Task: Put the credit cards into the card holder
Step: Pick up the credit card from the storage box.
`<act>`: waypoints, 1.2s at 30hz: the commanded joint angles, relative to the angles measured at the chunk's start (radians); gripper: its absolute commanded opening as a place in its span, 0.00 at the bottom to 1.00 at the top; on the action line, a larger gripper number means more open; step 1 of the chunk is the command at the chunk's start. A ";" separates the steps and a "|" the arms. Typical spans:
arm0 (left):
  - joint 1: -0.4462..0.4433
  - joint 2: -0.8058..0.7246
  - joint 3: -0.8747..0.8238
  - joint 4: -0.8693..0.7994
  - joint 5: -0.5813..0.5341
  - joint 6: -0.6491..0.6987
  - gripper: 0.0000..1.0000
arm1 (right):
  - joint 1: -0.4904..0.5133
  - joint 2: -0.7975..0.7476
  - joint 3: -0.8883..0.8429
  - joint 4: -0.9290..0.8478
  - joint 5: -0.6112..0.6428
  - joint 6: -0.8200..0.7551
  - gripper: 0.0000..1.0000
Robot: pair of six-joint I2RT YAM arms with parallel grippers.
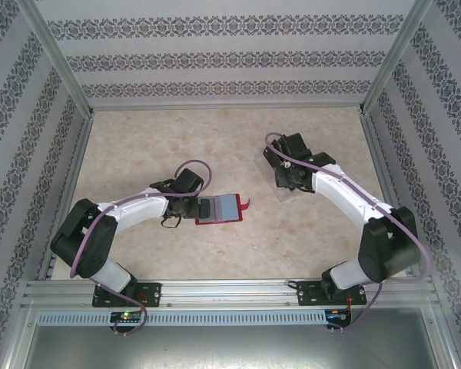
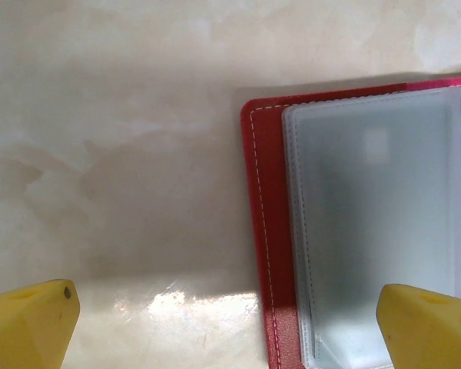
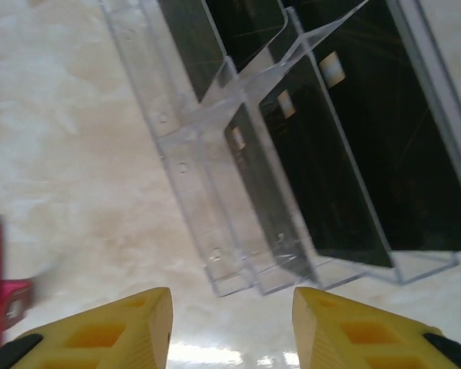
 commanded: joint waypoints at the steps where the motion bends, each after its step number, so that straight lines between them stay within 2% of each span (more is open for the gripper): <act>1: -0.009 0.010 -0.012 -0.003 -0.032 0.020 1.00 | -0.002 0.060 0.058 -0.053 0.124 -0.089 0.44; 18: -0.009 0.022 -0.010 -0.005 -0.041 0.026 1.00 | -0.021 0.234 0.129 -0.045 0.120 -0.115 0.31; 25: -0.009 0.022 -0.009 -0.004 -0.042 0.027 1.00 | -0.027 0.231 0.123 -0.041 0.102 -0.115 0.19; 36: -0.009 0.021 -0.009 -0.004 -0.040 0.025 1.00 | -0.036 0.209 0.124 -0.039 0.063 -0.135 0.07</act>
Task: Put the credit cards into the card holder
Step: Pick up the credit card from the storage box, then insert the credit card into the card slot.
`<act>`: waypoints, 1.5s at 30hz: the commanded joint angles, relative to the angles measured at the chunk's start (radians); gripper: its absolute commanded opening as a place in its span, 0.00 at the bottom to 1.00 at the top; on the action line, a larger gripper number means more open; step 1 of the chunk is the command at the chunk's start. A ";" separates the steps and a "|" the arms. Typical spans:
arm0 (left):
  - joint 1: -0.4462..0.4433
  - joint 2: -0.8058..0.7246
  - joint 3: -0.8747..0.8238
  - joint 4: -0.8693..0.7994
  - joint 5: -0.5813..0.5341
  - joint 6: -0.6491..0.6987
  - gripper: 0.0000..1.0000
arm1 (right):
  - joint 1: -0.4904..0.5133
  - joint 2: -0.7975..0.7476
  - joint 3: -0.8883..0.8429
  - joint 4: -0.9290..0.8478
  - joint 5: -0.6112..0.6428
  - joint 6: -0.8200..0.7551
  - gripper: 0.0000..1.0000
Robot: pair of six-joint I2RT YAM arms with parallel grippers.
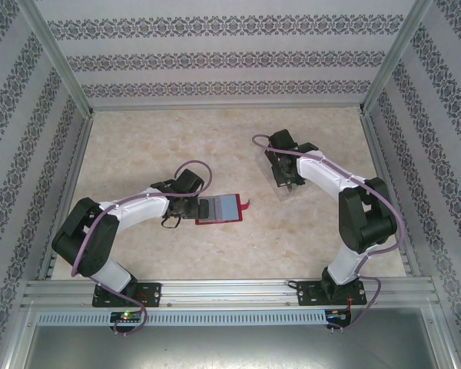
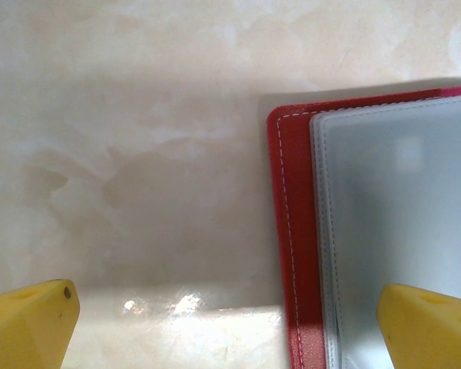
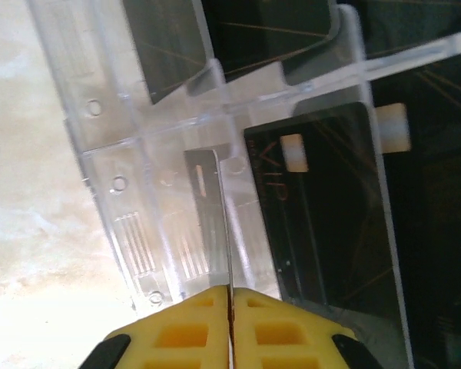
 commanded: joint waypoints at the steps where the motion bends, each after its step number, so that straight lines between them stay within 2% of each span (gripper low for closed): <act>1: -0.009 0.009 -0.007 -0.004 -0.014 0.020 1.00 | -0.015 -0.019 0.023 -0.018 -0.010 -0.020 0.05; 4: -0.009 0.009 -0.006 -0.006 -0.012 0.020 1.00 | -0.015 -0.032 0.033 -0.020 -0.022 -0.031 0.00; 13: -0.011 0.004 0.005 -0.016 -0.013 0.030 1.00 | 0.025 -0.139 0.091 -0.050 -0.058 -0.019 0.00; 15: -0.009 0.005 0.005 -0.017 -0.010 0.032 1.00 | 0.034 -0.162 0.101 -0.051 -0.102 -0.002 0.00; 18: -0.010 0.010 0.003 -0.014 -0.011 0.035 1.00 | 0.039 -0.204 0.082 -0.011 -0.234 0.057 0.00; 21: -0.009 0.017 0.001 -0.017 -0.013 0.034 1.00 | 0.039 -0.249 0.008 0.098 -0.417 0.165 0.00; 25: -0.010 0.016 -0.009 -0.027 -0.019 0.029 1.00 | 0.044 -0.289 -0.167 0.376 -0.647 0.374 0.00; 27: -0.010 0.009 -0.016 -0.031 -0.025 0.029 1.00 | 0.057 -0.292 -0.255 0.527 -0.710 0.470 0.00; 35: -0.010 -0.011 -0.039 -0.062 -0.049 0.032 1.00 | 0.153 -0.218 -0.470 0.936 -0.754 0.680 0.00; 45: -0.010 -0.008 -0.041 -0.067 -0.057 0.029 1.00 | 0.220 -0.113 -0.587 1.190 -0.740 0.735 0.00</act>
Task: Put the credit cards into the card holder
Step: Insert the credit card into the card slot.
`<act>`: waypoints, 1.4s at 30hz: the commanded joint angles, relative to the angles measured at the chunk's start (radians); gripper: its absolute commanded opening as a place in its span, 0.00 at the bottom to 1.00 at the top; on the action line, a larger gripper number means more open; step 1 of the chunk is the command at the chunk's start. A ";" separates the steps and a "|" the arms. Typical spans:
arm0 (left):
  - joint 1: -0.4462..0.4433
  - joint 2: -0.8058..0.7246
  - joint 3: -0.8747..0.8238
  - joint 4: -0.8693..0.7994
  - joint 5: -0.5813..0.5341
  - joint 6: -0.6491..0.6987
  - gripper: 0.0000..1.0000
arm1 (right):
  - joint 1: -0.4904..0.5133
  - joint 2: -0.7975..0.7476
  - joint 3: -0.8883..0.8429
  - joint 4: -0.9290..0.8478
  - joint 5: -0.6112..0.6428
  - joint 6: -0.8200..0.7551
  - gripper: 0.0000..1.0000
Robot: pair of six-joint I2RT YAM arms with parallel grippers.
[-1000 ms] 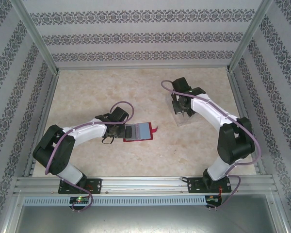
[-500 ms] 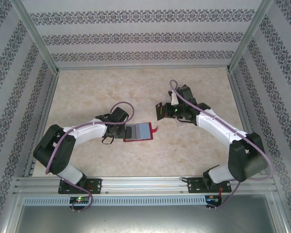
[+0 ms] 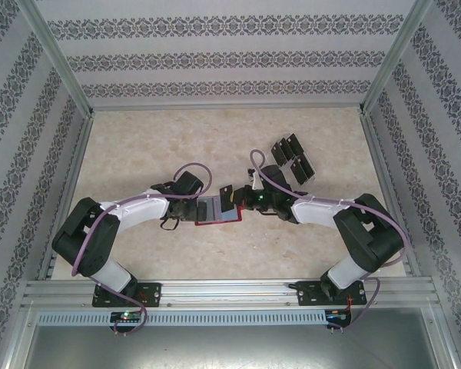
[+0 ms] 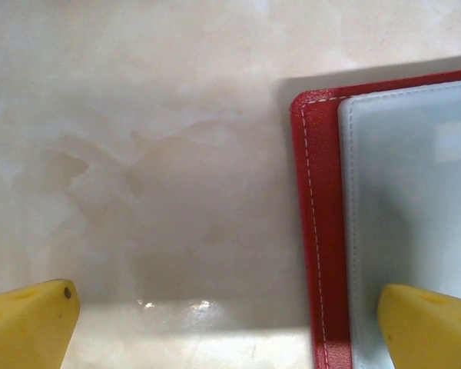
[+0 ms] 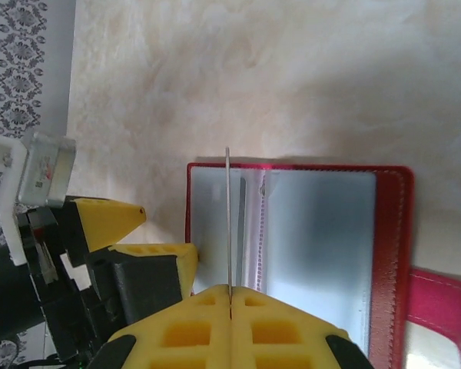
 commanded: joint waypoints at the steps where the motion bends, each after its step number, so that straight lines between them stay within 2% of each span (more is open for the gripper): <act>1: -0.010 -0.008 -0.016 -0.062 -0.030 0.015 1.00 | 0.004 0.030 -0.035 0.167 -0.018 0.028 0.00; 14: -0.010 -0.009 -0.026 -0.058 -0.031 0.009 1.00 | 0.038 0.129 -0.085 0.334 -0.026 0.068 0.00; 42: -0.009 -0.009 -0.036 -0.044 -0.024 0.006 1.00 | 0.053 0.205 -0.112 0.433 -0.040 0.114 0.00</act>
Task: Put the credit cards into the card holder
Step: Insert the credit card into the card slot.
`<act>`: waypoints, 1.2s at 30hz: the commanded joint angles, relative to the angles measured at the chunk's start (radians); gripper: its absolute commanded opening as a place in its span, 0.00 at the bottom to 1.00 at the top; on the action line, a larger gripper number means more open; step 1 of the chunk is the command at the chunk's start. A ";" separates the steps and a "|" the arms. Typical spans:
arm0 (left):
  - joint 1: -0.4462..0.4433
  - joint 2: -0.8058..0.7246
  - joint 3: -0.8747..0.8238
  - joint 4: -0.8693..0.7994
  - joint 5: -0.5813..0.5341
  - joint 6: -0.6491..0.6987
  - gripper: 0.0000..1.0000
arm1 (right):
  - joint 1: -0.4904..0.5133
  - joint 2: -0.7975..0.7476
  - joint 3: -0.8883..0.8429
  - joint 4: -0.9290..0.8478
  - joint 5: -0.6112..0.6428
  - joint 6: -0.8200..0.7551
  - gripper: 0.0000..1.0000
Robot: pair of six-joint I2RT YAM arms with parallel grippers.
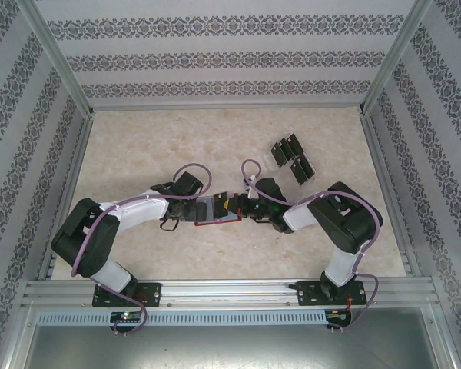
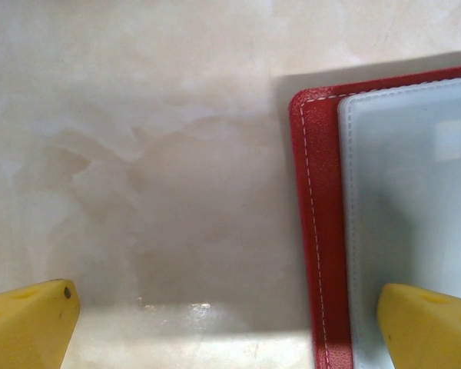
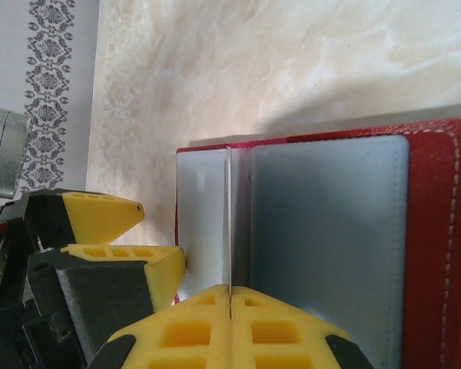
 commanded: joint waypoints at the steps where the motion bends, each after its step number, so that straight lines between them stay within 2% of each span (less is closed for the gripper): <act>1: -0.009 -0.004 -0.025 -0.049 -0.024 0.006 1.00 | 0.010 0.017 -0.012 0.038 -0.015 0.002 0.00; 17: -0.010 -0.006 -0.026 -0.049 -0.026 0.006 1.00 | 0.015 0.045 -0.035 0.052 0.001 0.023 0.00; 36: -0.009 -0.007 -0.026 -0.046 -0.024 0.005 1.00 | 0.015 0.123 0.022 0.037 -0.062 0.032 0.00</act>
